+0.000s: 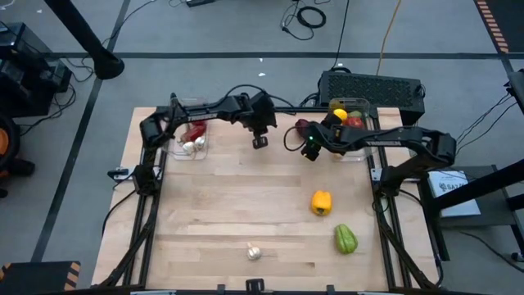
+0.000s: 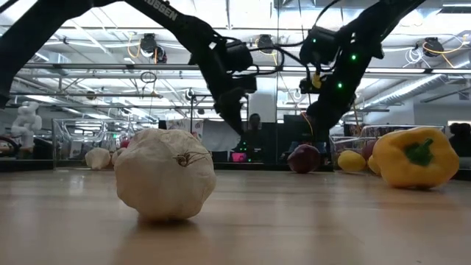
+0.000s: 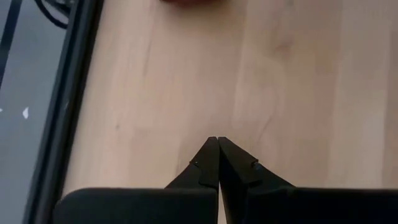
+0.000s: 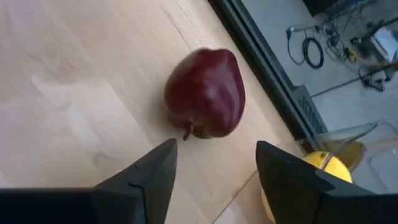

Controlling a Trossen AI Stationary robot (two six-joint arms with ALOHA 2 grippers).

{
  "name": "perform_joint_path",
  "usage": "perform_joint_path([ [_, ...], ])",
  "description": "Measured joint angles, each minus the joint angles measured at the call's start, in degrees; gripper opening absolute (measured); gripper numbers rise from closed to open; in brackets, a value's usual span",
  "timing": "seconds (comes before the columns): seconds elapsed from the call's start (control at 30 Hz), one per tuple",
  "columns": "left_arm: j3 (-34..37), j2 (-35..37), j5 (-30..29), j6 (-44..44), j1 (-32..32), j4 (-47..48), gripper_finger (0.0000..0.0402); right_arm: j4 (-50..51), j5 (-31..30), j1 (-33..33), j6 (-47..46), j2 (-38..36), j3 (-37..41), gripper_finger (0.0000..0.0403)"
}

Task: Sort produce into baskets
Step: Put the apple into the right transparent bin

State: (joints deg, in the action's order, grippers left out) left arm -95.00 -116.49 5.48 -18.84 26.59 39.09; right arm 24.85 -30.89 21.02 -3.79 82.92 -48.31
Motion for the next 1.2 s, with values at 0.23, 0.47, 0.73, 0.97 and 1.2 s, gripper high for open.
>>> perform_joint_path([
  [0.23,0.0,0.1,0.0,-4.3,2.0,1.4,0.0002,-0.9,1.4,2.1,-2.0,2.7,0.0,0.0223],
  [0.47,0.0,0.1,0.0,-7.8,3.6,-4.4,0.0002,-0.9,5.9,4.7,-10.3,3.2,0.0,0.0224],
  [0.73,0.0,0.1,0.0,-11.9,4.7,-10.7,0.0002,-3.3,7.2,6.4,-19.0,3.2,0.0,0.0224],
  [0.97,0.0,0.1,0.0,-10.1,4.3,-9.3,0.0002,-3.7,7.3,6.3,-22.2,3.2,0.0,0.0224],
  [1.2,0.0,0.1,0.1,-9.0,3.9,-8.6,0.0002,-3.9,7.6,2.4,-25.3,3.2,0.0,0.0224],
])
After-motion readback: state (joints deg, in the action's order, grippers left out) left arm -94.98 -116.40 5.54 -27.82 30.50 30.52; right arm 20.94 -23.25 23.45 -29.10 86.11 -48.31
